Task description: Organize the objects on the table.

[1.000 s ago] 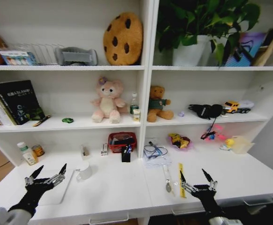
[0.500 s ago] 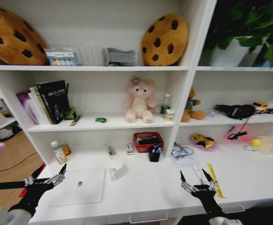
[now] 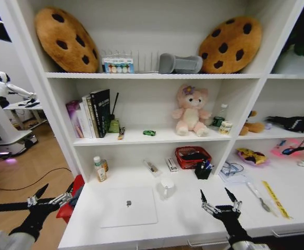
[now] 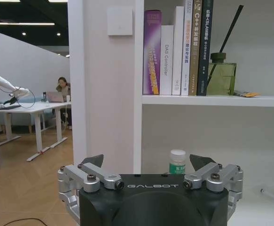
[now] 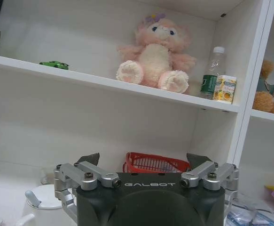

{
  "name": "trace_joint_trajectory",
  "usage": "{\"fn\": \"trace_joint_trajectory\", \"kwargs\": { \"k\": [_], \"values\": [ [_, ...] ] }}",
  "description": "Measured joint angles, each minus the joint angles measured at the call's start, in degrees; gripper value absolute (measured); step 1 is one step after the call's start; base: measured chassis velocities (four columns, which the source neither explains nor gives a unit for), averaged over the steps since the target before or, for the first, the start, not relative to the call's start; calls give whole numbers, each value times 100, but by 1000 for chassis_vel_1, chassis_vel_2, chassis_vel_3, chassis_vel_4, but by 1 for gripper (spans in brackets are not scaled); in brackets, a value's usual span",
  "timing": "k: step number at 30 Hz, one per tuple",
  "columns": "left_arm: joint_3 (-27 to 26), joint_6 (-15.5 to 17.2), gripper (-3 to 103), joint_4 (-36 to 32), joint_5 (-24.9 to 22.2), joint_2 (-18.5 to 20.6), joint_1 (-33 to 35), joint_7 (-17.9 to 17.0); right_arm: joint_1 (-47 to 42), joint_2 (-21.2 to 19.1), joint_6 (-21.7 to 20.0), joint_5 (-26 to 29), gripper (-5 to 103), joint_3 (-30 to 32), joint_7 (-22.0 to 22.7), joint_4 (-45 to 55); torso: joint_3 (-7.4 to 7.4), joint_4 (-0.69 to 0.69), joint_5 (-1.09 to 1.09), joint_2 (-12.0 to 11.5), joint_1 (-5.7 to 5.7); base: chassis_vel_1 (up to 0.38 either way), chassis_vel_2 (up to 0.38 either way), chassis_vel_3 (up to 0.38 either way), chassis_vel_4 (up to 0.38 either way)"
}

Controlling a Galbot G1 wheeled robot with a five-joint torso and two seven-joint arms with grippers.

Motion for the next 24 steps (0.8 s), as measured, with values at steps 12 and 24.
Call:
{"fn": "trace_joint_trajectory", "kwargs": {
  "k": [12, 24],
  "values": [
    [2, 0, 100, -1, 0, -1, 0, 2, 0, -1, 0, 0, 100, 3, 2, 0, 1, -5, -3, -1, 0, -45, -36, 26, 29],
    [0, 0, 100, -1, 0, 0, 0, 2, 0, 1, 0, 0, 100, 2, 1, 0, 1, -6, -3, -1, 1, -24, -15, 21, 14]
  ]
}}
